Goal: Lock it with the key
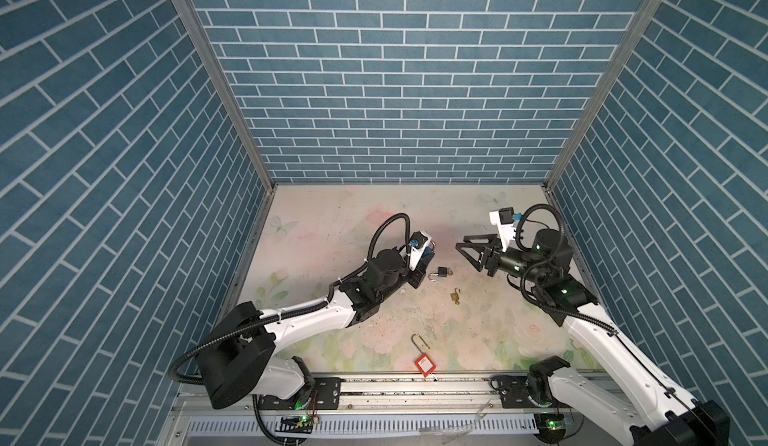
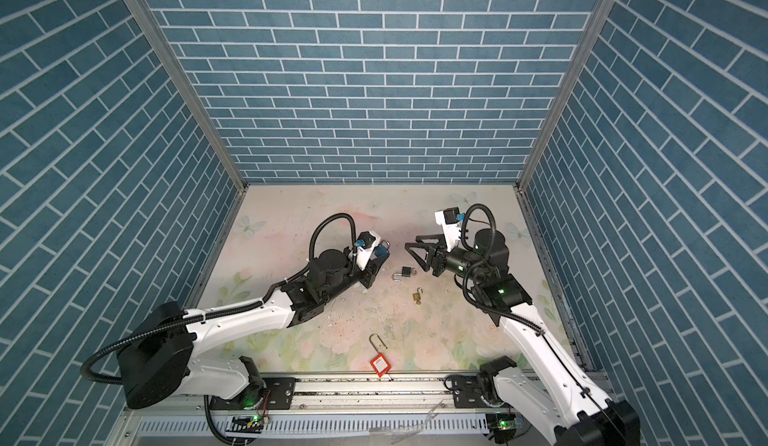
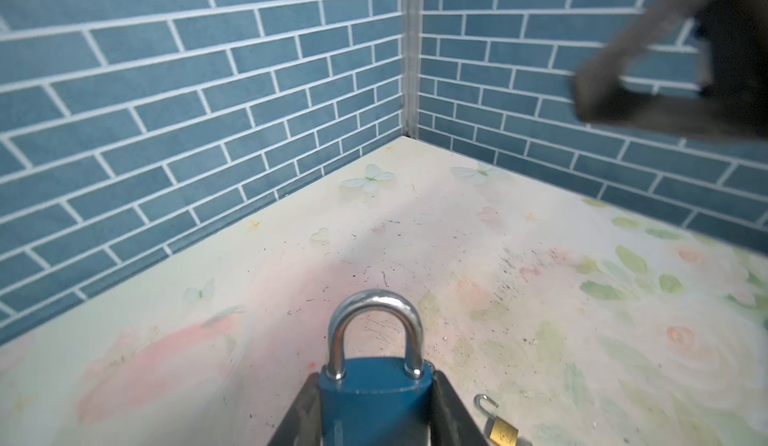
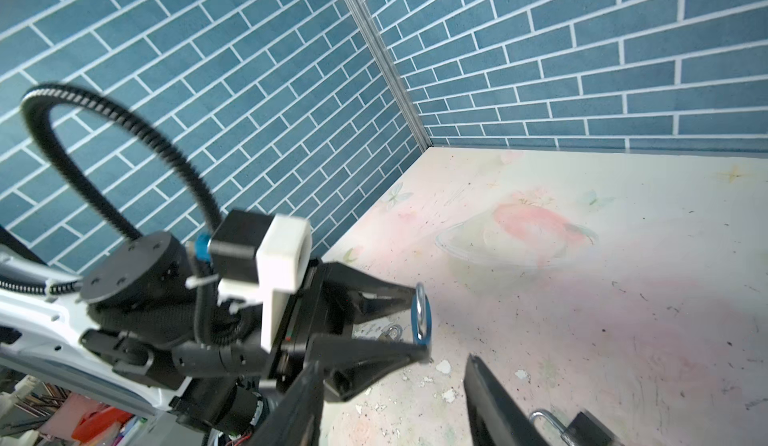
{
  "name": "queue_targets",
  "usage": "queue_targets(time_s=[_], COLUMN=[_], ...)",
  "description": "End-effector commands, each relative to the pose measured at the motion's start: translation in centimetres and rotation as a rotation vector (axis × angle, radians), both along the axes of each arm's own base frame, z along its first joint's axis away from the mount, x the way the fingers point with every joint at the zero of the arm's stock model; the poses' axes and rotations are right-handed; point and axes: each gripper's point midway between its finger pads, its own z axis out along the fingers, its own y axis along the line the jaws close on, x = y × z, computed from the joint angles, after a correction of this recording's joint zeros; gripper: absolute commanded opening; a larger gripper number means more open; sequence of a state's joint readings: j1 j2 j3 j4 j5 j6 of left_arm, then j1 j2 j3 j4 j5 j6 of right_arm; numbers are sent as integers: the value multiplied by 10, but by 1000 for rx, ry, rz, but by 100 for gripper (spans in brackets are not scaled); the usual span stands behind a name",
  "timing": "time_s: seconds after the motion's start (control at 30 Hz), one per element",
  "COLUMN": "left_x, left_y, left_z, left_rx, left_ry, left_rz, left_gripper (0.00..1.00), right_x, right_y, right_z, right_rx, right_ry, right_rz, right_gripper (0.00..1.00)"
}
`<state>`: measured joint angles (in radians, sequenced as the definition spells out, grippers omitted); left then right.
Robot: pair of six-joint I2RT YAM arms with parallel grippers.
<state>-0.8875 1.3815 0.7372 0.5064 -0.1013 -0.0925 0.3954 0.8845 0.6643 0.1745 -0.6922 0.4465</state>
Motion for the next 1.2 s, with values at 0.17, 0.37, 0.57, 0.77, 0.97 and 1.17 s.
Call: queue_targets(time_s=[0.17, 0.37, 0.57, 0.77, 0.97, 1.17], left_x=[28, 30, 28, 27, 27, 27], left_y=[50, 66, 73, 74, 77, 80], left_z=[22, 1, -18, -27, -31, -36], left_rx=[-670, -883, -1007, -1015, -1012, -1019], left_ry=[380, 608, 742, 775, 789, 808], left_rz=[357, 500, 532, 543, 556, 563], left_gripper=[0, 0, 0, 0, 0, 0], right_x=[-15, -9, 5, 12, 18, 27], right_y=[7, 35, 68, 98, 121, 130], right_z=[-41, -55, -62, -74, -92, -101], right_rx=[46, 51, 67, 73, 44, 35], right_ry=[-171, -138, -68, -14, 27, 42], right_rz=[-57, -5, 71, 144, 174, 177], right_gripper=[51, 46, 41, 41, 38, 31])
